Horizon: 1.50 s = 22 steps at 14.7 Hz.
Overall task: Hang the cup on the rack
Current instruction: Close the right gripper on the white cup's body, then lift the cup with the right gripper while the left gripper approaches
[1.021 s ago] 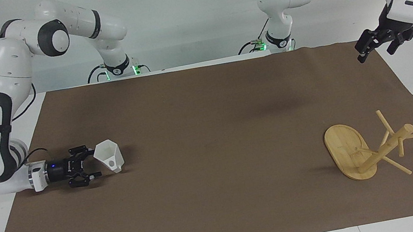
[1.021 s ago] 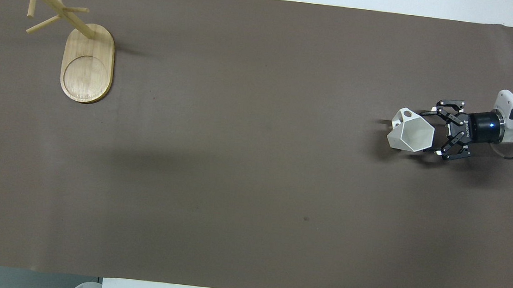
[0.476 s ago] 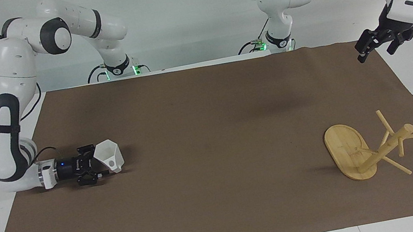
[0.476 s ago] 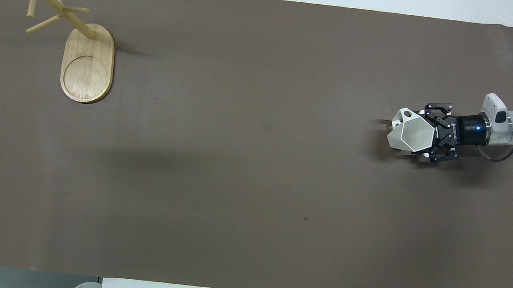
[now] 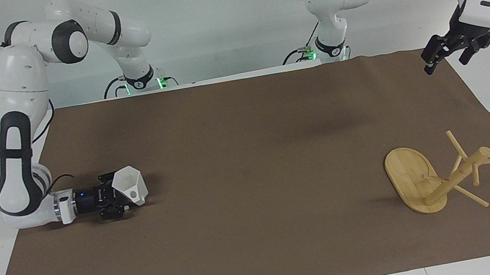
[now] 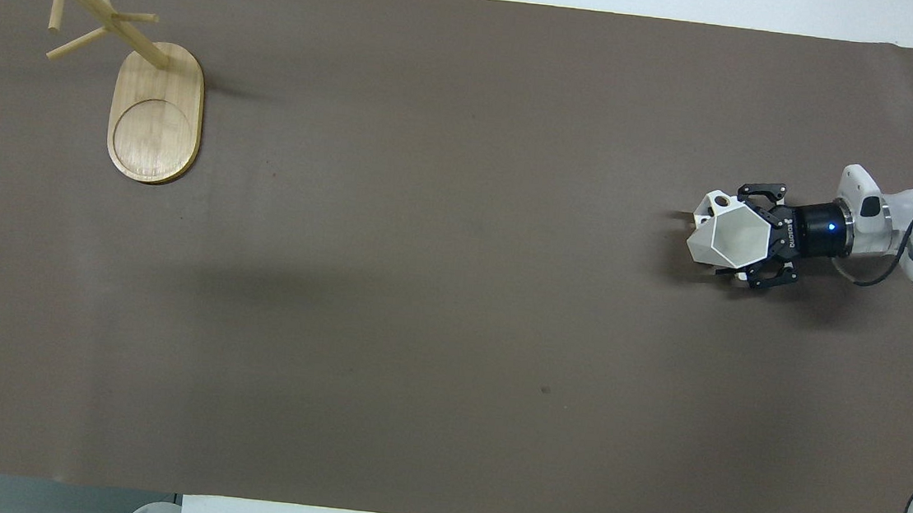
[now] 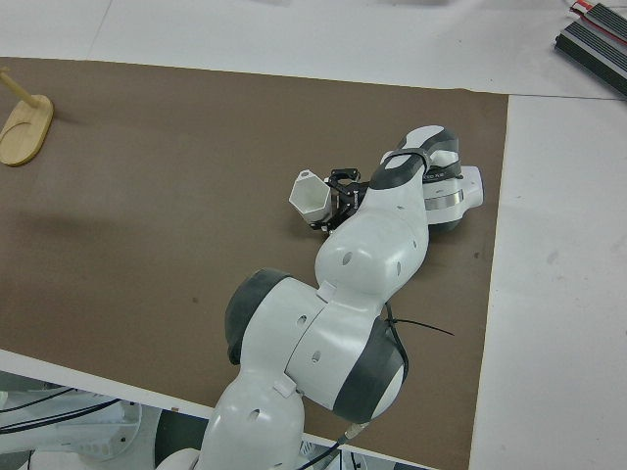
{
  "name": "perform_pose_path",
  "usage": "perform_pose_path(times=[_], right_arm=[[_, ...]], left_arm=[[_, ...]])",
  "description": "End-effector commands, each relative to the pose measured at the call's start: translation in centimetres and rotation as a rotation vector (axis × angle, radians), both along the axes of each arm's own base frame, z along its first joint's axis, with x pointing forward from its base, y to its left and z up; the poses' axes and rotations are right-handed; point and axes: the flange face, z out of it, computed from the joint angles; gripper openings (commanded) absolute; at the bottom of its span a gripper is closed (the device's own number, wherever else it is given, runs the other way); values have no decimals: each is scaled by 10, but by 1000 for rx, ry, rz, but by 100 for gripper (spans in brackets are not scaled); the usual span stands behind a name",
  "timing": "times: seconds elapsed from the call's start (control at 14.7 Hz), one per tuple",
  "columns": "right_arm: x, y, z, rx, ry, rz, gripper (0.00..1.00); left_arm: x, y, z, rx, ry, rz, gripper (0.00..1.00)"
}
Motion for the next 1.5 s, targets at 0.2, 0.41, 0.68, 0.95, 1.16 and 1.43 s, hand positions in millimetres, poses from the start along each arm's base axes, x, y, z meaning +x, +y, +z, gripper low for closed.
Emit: perform_pose_path(times=[0.2, 0.41, 0.68, 0.95, 1.16, 1.43], right_arm=[[-15, 10, 1, 26, -22, -32, 100], [-15, 12, 1, 27, -22, -28, 98], [-12, 17, 2, 24, -17, -23, 32], [3, 45, 31, -24, 2, -32, 27], [14, 100, 72, -68, 51, -139, 27], [38, 189, 78, 5, 77, -261, 27]], left_arm=[[-9, 2, 0, -8, 4, 12, 100], [-9, 2, 0, -8, 4, 12, 100], [-9, 2, 0, -8, 4, 12, 100], [-9, 2, 0, -8, 4, 12, 100], [-15, -5, -3, -6, 45, -6, 100], [-26, -13, -5, -4, 114, -10, 100]])
